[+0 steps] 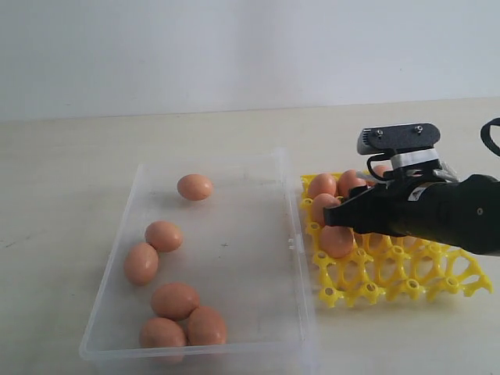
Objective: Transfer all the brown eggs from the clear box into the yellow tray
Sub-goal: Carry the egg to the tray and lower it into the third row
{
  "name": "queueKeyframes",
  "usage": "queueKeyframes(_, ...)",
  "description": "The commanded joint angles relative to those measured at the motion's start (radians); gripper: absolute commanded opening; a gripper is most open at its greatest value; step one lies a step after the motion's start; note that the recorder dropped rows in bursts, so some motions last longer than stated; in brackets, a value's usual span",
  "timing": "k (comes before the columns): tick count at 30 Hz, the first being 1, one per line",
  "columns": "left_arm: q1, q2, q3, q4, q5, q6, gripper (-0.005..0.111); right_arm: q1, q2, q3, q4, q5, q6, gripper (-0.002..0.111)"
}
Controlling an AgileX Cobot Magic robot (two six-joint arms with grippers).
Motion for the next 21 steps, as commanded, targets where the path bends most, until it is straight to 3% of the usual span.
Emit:
queueKeyframes(1, -0.005, 0.001, -0.004, 0.0, -0.009, -0.004, 0.0, -0.005, 0.009, -0.006, -0.024, 0.009, -0.01, 0.002)
queueKeyframes(4, -0.005, 0.001, -0.004, 0.0, -0.009, -0.004, 0.0, -0.005, 0.009, -0.006, -0.026, 0.011, -0.012, 0.016)
queueKeyframes(11, -0.005, 0.001, -0.004, 0.0, -0.009, -0.004, 0.0, -0.005, 0.009, -0.006, -0.026, 0.024, -0.008, 0.064)
queueKeyframes(21, -0.005, 0.001, -0.004, 0.0, -0.009, -0.004, 0.0, -0.005, 0.001, -0.006, -0.027, 0.038, -0.006, 0.065)
